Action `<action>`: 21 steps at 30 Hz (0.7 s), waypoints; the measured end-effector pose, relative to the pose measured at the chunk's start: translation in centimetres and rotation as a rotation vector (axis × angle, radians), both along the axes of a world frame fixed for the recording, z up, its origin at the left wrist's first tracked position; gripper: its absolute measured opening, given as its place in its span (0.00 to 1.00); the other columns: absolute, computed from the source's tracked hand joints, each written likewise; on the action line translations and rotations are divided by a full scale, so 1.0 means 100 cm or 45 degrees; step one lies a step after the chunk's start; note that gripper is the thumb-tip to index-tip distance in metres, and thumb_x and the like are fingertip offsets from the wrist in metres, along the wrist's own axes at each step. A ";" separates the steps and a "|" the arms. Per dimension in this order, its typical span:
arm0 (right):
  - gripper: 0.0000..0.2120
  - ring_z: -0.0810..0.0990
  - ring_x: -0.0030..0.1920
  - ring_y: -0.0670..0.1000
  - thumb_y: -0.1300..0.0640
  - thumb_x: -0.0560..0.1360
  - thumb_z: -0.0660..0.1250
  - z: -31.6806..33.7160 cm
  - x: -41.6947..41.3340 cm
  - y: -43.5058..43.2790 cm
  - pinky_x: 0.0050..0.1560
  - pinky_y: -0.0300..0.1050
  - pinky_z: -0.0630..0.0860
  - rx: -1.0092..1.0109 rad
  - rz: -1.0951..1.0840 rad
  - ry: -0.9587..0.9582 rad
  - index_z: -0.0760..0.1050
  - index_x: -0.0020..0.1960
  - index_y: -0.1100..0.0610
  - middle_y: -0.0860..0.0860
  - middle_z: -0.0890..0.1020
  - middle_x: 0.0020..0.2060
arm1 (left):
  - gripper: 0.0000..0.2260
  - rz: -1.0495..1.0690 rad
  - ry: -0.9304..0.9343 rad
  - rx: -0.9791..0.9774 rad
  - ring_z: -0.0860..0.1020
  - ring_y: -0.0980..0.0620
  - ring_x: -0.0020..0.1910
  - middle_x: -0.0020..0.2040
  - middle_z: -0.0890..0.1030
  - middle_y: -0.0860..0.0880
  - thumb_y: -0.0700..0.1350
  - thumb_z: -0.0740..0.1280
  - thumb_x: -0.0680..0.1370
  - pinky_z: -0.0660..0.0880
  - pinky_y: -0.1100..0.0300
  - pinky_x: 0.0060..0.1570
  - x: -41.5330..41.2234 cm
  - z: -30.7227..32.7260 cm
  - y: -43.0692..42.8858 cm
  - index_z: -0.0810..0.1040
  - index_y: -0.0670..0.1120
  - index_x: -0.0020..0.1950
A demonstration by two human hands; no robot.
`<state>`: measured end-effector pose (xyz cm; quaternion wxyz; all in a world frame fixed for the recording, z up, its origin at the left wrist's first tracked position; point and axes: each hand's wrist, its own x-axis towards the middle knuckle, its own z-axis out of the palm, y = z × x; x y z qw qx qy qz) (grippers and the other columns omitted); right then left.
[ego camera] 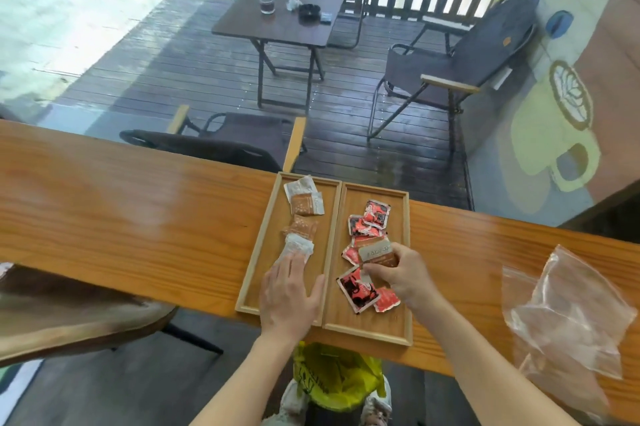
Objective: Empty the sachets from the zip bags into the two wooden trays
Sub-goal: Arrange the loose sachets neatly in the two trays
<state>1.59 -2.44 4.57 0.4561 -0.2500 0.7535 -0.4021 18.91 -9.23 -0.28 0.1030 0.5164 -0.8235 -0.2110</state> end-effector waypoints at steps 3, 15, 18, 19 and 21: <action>0.14 0.80 0.44 0.49 0.62 0.69 0.72 -0.007 0.021 -0.023 0.44 0.39 0.78 0.053 0.136 0.046 0.74 0.53 0.58 0.51 0.80 0.43 | 0.30 0.015 -0.120 0.051 0.54 0.49 0.75 0.76 0.58 0.47 0.61 0.57 0.76 0.51 0.52 0.73 0.028 -0.007 -0.013 0.57 0.49 0.73; 0.20 0.77 0.54 0.54 0.50 0.68 0.72 -0.045 0.078 -0.063 0.56 0.52 0.76 0.260 0.534 0.597 0.73 0.57 0.54 0.53 0.81 0.54 | 0.33 -0.100 -0.429 0.120 0.68 0.45 0.69 0.70 0.70 0.44 0.63 0.40 0.77 0.51 0.52 0.68 0.062 -0.027 -0.023 0.66 0.45 0.70; 0.23 0.74 0.56 0.54 0.49 0.69 0.72 -0.043 0.081 -0.063 0.58 0.49 0.72 0.237 0.495 0.685 0.71 0.60 0.55 0.52 0.78 0.55 | 0.33 -0.109 -0.436 0.107 0.66 0.45 0.70 0.71 0.69 0.44 0.64 0.40 0.77 0.44 0.54 0.70 0.063 -0.029 -0.024 0.66 0.44 0.70; 0.23 0.73 0.57 0.54 0.49 0.69 0.71 -0.042 0.080 -0.062 0.60 0.49 0.71 0.225 0.487 0.706 0.71 0.61 0.55 0.52 0.77 0.56 | 0.33 -0.109 -0.417 0.085 0.65 0.45 0.71 0.71 0.68 0.44 0.64 0.42 0.76 0.44 0.54 0.70 0.063 -0.030 -0.024 0.66 0.45 0.70; 0.22 0.72 0.58 0.53 0.48 0.71 0.69 -0.040 0.075 -0.059 0.61 0.49 0.70 0.213 0.475 0.739 0.71 0.61 0.56 0.53 0.76 0.57 | 0.32 -0.105 -0.338 0.061 0.62 0.46 0.72 0.72 0.67 0.45 0.64 0.46 0.75 0.48 0.53 0.73 0.062 -0.028 -0.023 0.67 0.46 0.69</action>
